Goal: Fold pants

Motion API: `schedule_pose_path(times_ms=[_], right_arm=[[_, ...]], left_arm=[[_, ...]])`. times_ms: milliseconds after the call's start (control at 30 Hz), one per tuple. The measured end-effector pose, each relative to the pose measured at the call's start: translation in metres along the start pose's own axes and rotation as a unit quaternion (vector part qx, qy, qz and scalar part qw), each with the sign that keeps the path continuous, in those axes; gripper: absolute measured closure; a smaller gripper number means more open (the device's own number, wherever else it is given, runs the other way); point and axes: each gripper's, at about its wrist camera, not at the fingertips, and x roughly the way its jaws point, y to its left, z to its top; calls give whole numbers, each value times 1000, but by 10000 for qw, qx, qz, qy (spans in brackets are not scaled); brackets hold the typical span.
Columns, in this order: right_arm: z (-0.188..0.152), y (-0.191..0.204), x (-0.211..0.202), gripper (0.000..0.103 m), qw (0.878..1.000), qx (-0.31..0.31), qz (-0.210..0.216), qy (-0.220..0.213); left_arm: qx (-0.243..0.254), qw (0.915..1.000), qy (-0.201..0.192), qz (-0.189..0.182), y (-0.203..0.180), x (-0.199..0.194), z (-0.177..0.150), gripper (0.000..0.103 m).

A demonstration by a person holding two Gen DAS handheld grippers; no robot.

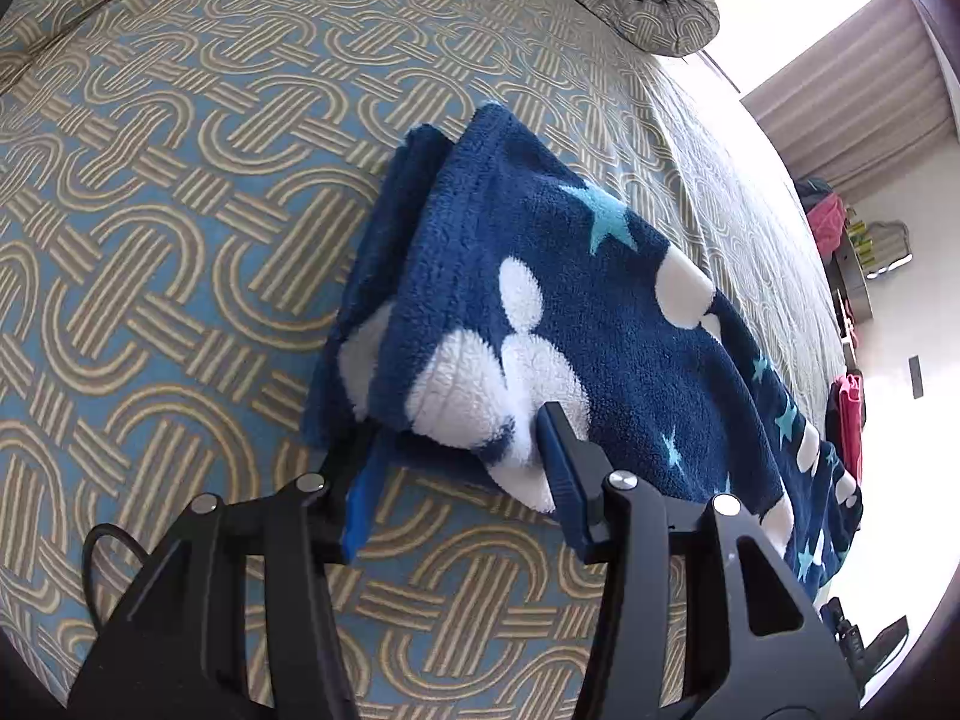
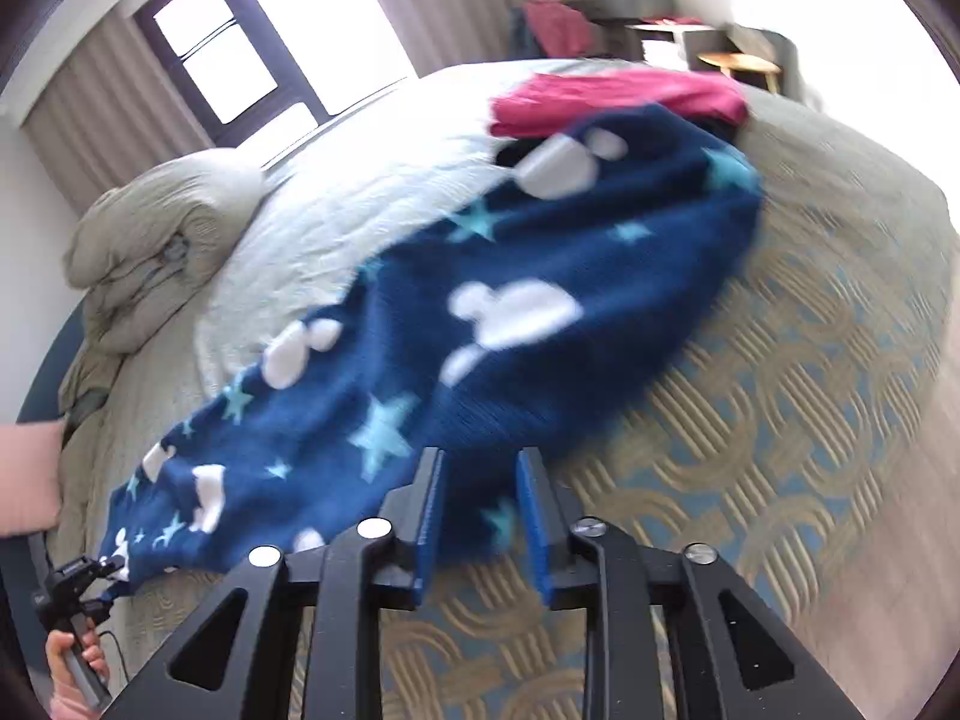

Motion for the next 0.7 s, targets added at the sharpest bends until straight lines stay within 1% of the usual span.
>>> schedule_pose_path(times_ms=[33,100,167,200,233,300,333,467,500,533,567,600,700], right_arm=[[11,8,5,75,9998,-81,174,5],[30,28,22,73,9975,-275,618,191],[51,51,50,72,9924,-425,998,584],[59,63,66,72,9909,-473,1020,741],[59,73,77,72,9900,-526,1006,837],[72,95,112,72,9863,-692,1019,1095],[78,106,134,72,9826,-751,1100,1296],[85,129,182,72,9717,-726,1258,1863],[87,136,191,71,9680,-698,1364,1987],[89,139,198,67,9653,-666,1424,2087],[89,143,207,55,9617,-598,1430,2260],[87,144,215,51,9603,-498,1386,2369],[91,150,237,51,9586,-187,1158,2594]], left_arm=[[12,10000,-26,51,-3,-1,-1,52],[98,9998,-102,145,-7,-6,-1,52],[253,9990,-230,273,-13,-12,-1,52],[294,9987,-281,297,-15,-15,0,52],[340,9985,-319,291,-17,-17,1,52],[354,9984,-292,316,-16,-14,5,52],[323,9986,-269,324,-15,-12,6,52],[171,9996,-177,170,-3,-7,10,52],[181,9996,-154,139,0,-5,10,52],[196,9996,-145,134,0,-4,10,52],[228,9996,-130,136,1,-1,10,52],[244,9995,-128,136,1,0,10,52],[280,9994,-159,151,-1,4,9,52]])
